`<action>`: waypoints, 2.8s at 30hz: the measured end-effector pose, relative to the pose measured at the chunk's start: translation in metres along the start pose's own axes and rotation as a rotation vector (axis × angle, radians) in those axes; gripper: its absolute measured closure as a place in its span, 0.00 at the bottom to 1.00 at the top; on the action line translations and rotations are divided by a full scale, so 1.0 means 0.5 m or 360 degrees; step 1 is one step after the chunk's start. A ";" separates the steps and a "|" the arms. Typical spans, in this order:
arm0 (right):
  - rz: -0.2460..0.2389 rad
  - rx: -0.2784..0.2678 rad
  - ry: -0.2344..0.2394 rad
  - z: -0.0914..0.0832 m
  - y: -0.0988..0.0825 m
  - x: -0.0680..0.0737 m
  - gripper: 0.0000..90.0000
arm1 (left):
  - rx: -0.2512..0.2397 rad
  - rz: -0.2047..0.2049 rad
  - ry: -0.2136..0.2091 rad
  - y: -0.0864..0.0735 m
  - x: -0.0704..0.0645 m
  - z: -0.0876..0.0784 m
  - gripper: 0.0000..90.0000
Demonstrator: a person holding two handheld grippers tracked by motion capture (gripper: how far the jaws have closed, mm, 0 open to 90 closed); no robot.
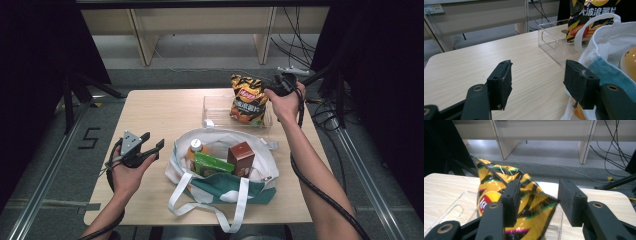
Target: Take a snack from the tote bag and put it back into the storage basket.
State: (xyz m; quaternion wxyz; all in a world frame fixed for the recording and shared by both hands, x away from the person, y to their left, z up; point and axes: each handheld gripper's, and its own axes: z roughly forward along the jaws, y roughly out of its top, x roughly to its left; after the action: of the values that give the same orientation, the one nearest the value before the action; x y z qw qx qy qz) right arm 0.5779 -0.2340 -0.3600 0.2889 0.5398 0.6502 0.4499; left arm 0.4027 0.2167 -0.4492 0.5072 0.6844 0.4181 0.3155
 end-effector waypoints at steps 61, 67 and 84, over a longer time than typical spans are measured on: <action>-0.0033 -0.0071 0.0217 -0.195 -0.086 0.033 0.52 | -0.0001 0.0021 -0.0001 0.002 -0.005 -0.003 0.43; -0.0001 -0.0043 0.0235 -0.208 -0.099 0.040 0.51 | 0.0000 0.0024 -0.0003 0.002 -0.006 -0.003 0.43; -0.0057 -0.0076 0.0308 -0.244 -0.134 0.063 0.50 | -0.0002 0.0018 -0.0002 0.002 -0.007 -0.003 0.43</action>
State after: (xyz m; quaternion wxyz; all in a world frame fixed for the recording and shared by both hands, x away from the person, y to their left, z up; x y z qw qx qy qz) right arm 0.4351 -0.2381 -0.3645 0.2455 0.4751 0.6737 0.5100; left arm 0.4001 0.2141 -0.4477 0.5060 0.6867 0.4137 0.3182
